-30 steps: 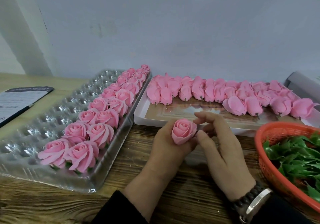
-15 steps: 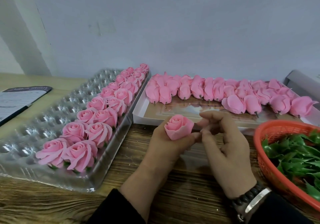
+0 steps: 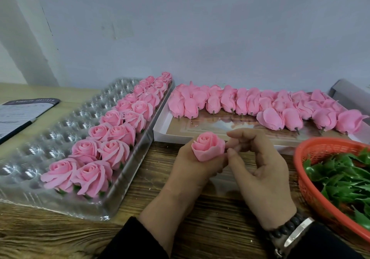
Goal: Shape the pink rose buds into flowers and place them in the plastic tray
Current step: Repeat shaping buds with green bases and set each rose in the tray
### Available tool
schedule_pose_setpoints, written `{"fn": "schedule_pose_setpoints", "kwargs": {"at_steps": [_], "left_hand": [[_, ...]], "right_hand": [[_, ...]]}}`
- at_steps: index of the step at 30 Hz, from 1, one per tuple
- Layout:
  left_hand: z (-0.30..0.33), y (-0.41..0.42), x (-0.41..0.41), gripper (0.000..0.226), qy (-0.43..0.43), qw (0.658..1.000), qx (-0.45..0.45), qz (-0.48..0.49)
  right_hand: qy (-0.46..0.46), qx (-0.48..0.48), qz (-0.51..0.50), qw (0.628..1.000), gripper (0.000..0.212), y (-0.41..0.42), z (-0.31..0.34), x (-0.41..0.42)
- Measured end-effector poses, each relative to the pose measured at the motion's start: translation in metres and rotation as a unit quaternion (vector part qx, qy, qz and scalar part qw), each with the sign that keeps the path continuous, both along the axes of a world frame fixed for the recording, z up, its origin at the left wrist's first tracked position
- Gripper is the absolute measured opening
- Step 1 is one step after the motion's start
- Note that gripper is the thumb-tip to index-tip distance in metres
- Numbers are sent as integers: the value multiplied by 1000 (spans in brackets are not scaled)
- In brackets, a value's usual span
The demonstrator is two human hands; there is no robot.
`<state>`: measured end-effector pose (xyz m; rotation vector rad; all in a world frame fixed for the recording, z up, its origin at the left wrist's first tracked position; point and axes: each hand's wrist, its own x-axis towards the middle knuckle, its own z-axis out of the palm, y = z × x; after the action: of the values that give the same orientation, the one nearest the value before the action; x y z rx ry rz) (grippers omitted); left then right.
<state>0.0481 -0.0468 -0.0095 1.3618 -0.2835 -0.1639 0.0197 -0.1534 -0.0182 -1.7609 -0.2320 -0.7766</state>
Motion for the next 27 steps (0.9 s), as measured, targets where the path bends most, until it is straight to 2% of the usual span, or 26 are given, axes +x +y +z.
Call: {"fn": "schedule_pose_setpoints", "kwargs": {"at_steps": [5, 7, 10, 14, 18, 24, 27], "left_hand": [[0, 0, 2, 46, -8, 1000, -6, -1], [-3, 0, 4, 43, -8, 1000, -9, -4], [-6, -1, 5, 26, -27, 1000, 1, 0], [-6, -2, 5, 22, -62, 998, 29, 0], [-6, -3, 3, 23, -84, 996, 40, -10], [-8, -2, 4, 29, -77, 996, 38, -32], [-7, 1, 6, 22, -55, 998, 20, -37]], "right_hand": [[44, -31, 24, 998, 24, -2, 0, 1], [59, -14, 35, 998, 19, -3, 0, 2], [74, 0, 30, 997, 14, -2, -1, 3], [80, -11, 9, 997, 27, -2, -2, 4], [88, 22, 18, 996, 31, -2, -3, 5], [45, 8, 38, 998, 36, 2, 4, -2], [-11, 9, 33, 999, 27, 4, 6, -6]]}}
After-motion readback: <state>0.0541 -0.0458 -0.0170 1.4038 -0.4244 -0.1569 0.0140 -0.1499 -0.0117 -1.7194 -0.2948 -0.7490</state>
